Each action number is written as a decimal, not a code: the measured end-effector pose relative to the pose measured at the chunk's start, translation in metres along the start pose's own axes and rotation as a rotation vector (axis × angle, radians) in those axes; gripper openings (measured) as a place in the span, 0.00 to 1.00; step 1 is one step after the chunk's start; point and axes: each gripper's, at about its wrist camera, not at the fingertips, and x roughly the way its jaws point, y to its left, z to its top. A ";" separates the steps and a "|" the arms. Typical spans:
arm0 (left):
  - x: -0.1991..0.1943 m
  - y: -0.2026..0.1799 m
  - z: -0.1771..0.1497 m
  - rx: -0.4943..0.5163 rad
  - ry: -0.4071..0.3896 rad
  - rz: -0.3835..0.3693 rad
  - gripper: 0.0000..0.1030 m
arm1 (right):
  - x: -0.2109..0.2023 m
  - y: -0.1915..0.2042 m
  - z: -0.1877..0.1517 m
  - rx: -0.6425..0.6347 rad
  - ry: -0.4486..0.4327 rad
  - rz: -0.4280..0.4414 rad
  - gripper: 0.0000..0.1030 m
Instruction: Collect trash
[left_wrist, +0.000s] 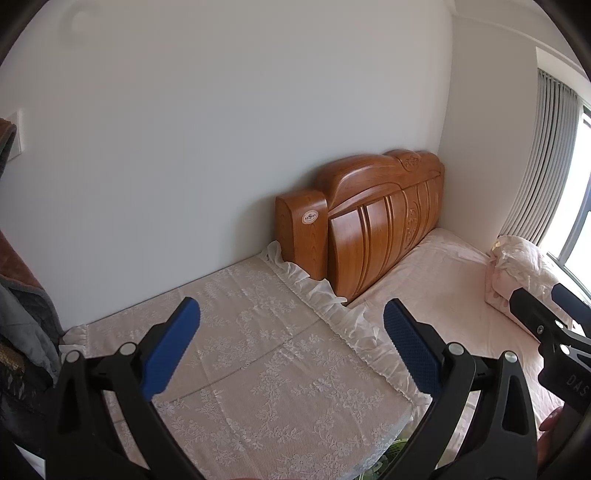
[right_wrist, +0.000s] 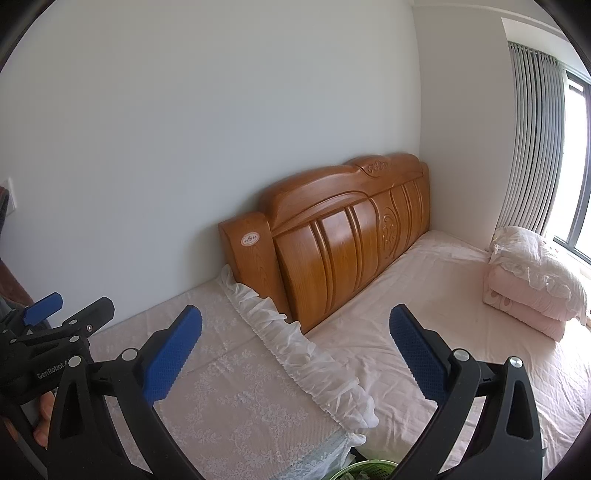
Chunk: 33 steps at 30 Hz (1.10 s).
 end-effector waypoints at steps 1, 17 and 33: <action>0.000 0.000 0.000 0.000 0.000 0.001 0.92 | 0.000 0.000 0.000 0.000 0.000 0.001 0.98; 0.002 -0.001 -0.001 0.002 0.008 0.003 0.92 | 0.002 0.000 -0.001 -0.001 0.005 0.000 0.98; 0.002 -0.001 -0.002 -0.002 0.012 0.004 0.92 | 0.003 -0.002 -0.001 -0.001 0.009 0.001 0.98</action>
